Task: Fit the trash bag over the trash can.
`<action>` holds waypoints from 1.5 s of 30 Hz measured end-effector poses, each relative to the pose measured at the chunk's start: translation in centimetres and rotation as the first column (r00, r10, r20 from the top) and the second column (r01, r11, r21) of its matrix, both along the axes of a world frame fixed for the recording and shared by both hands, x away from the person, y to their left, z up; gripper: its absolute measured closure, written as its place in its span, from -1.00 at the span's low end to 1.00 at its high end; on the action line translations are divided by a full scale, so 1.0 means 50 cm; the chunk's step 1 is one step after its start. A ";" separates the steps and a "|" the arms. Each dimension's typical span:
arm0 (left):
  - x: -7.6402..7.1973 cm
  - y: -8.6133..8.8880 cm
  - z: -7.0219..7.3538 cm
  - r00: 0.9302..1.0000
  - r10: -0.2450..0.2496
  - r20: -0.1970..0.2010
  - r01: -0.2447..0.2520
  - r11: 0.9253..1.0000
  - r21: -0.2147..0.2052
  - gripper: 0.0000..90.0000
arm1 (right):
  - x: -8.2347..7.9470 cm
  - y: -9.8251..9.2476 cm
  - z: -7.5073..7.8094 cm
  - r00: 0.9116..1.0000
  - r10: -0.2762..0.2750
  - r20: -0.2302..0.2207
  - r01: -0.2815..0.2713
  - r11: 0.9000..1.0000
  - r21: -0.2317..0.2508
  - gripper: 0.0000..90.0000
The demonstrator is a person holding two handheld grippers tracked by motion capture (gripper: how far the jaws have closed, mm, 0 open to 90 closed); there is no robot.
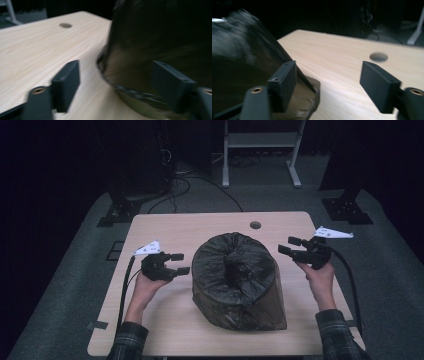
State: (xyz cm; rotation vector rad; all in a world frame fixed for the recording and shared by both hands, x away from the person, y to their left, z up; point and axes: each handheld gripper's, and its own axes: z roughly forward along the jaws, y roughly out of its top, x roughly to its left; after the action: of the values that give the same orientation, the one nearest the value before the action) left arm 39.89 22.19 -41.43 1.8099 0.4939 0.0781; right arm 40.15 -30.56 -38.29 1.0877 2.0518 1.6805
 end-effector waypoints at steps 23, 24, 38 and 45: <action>-0.134 -0.063 0.032 0.972 -0.222 0.076 0.222 0.975 0.006 -1.00 | -0.097 0.189 0.236 0.885 0.465 0.027 -0.427 0.832 -0.355 -0.76; -0.135 -0.067 0.030 0.972 -0.224 0.074 0.224 0.975 0.005 -1.00 | -0.099 0.205 0.237 0.874 0.485 0.013 -0.444 0.811 -0.382 -0.76; -0.137 -0.095 0.019 0.962 -0.264 0.062 0.263 0.964 0.032 -1.00 | -0.080 0.300 0.163 0.830 0.471 -0.299 -0.541 0.547 -0.639 -0.76; -0.137 -0.102 0.013 0.961 -0.272 0.053 0.269 0.962 0.049 -1.00 | -0.077 0.329 0.154 0.814 0.399 -0.421 -0.572 0.434 -0.695 -0.74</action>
State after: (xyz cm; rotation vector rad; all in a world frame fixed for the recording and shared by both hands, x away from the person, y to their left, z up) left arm 33.06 17.09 -40.78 1.8936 0.2004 -0.0470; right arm 36.29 -14.12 -30.58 0.3249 2.9832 0.5342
